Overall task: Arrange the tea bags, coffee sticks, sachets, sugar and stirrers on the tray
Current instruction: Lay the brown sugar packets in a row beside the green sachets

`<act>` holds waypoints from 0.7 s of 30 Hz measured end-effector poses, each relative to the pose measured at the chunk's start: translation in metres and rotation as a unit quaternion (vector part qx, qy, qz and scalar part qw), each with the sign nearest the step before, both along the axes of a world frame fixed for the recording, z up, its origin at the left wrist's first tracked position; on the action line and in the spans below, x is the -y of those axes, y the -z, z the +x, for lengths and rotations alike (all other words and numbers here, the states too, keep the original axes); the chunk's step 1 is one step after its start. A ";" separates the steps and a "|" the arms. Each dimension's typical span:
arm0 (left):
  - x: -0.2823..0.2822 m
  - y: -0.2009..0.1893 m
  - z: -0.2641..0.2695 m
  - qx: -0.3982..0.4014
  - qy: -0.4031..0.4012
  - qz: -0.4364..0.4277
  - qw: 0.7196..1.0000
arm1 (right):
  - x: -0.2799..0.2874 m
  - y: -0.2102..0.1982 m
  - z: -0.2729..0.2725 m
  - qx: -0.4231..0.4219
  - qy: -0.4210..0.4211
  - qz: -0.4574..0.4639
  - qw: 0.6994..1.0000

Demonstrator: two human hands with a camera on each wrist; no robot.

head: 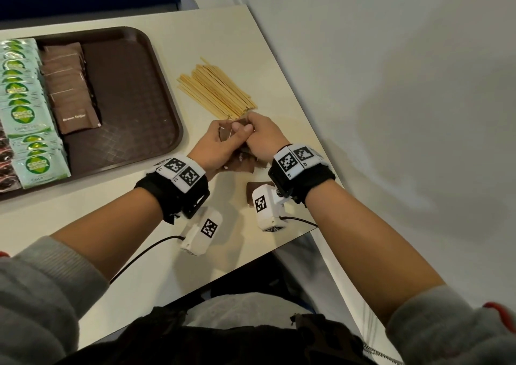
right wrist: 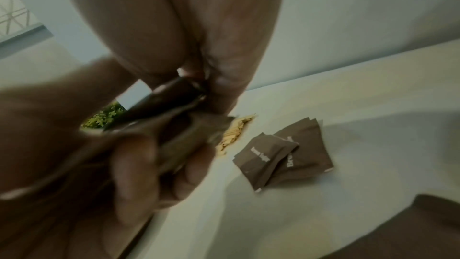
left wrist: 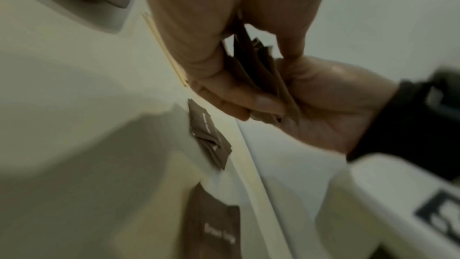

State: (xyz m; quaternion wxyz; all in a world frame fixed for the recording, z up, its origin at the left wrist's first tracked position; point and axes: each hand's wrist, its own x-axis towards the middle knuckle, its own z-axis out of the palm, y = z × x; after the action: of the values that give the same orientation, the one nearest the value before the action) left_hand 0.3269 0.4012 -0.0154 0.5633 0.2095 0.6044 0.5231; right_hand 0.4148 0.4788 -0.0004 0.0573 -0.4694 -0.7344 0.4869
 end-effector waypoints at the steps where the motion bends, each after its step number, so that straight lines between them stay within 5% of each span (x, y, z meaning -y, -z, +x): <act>1: 0.002 0.002 -0.004 -0.006 0.002 0.024 1.000 | -0.001 -0.002 0.000 -0.016 0.009 -0.018 1.000; 4: 0.008 0.010 -0.013 -0.036 0.016 0.018 0.999 | -0.007 -0.006 -0.001 -0.070 0.042 -0.111 0.990; 6: 0.011 0.013 -0.015 -0.050 -0.017 -0.017 0.998 | -0.014 -0.003 -0.002 -0.040 0.037 -0.075 0.996; 9: 0.015 0.016 -0.018 -0.043 -0.037 -0.025 0.998 | -0.025 0.015 -0.001 0.144 -0.018 0.116 0.983; 13: 0.025 0.021 -0.026 -0.064 -0.048 -0.032 0.996 | -0.023 0.032 0.004 0.319 -0.073 0.147 0.933; 21: 0.033 0.019 -0.032 -0.110 -0.056 -0.043 0.991 | -0.024 0.041 0.008 0.278 -0.055 0.068 0.957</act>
State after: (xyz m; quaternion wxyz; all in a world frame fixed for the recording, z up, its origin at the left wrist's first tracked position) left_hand 0.2949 0.3679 -0.0345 0.4718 0.2073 0.6954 0.5009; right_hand 0.4224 0.5033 -0.0418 -0.1445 -0.5400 -0.7773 0.2886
